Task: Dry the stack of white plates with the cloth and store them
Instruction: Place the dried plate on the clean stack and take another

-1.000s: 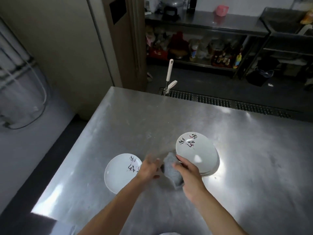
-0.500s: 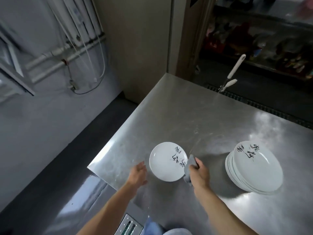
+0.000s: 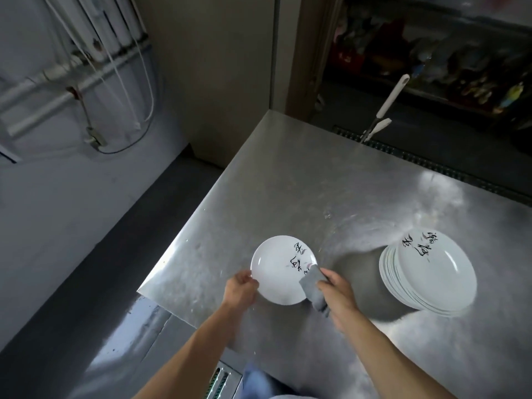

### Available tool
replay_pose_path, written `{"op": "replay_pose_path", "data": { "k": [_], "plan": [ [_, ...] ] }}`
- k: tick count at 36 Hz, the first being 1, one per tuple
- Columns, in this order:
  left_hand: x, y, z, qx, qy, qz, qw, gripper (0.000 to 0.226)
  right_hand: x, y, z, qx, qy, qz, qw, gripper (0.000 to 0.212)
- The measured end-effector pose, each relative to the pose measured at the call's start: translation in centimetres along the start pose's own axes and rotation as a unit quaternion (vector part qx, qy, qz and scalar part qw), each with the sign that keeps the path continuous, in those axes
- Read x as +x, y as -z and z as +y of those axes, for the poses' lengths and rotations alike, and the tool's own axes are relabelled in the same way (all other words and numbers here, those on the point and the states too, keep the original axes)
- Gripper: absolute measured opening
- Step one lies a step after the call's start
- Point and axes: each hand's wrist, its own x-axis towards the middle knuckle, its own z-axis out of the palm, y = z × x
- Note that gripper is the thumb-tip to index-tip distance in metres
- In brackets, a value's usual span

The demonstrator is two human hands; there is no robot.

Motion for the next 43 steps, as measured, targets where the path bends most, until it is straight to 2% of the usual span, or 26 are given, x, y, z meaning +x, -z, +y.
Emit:
{"op": "replay_pose_path", "data": {
  "k": [6,9,11,20,30,35,43],
  "plan": [
    [0.5,-0.4,-0.2,0.002,0.023,-0.012,1.0,0.031,0.2,0.5,0.2,0.004,0.007,-0.007,1.0,0.032],
    [0.6,-1.2,0.5,-0.006,0.022,0.02,1.0,0.061,0.1,0.6,0.2,0.011,0.003,-0.009,1.0,0.034],
    [1.1,-1.4,0.7,-0.008,0.018,0.031,0.999,0.068,0.2,0.6,0.3,0.02,0.002,-0.006,1.0,0.035],
    [2.4,-1.7,0.1,0.023,0.026,0.028,0.999,0.042,0.7,0.9,0.6,0.046,-0.009,0.011,0.999,0.031],
    [1.6,-2.2,-0.4,0.02,0.018,0.051,0.998,0.031,1.2,1.8,0.8,0.03,0.002,-0.001,1.0,0.023],
    [1.1,-2.4,0.2,-0.014,0.005,0.054,0.998,0.023,1.4,1.7,1.2,0.016,-0.011,-0.001,1.0,0.028],
    [-0.6,-2.5,0.7,-0.057,-0.029,-0.025,0.998,0.033,1.5,2.6,2.0,0.015,-0.009,0.008,1.0,0.032]
  ]
}}
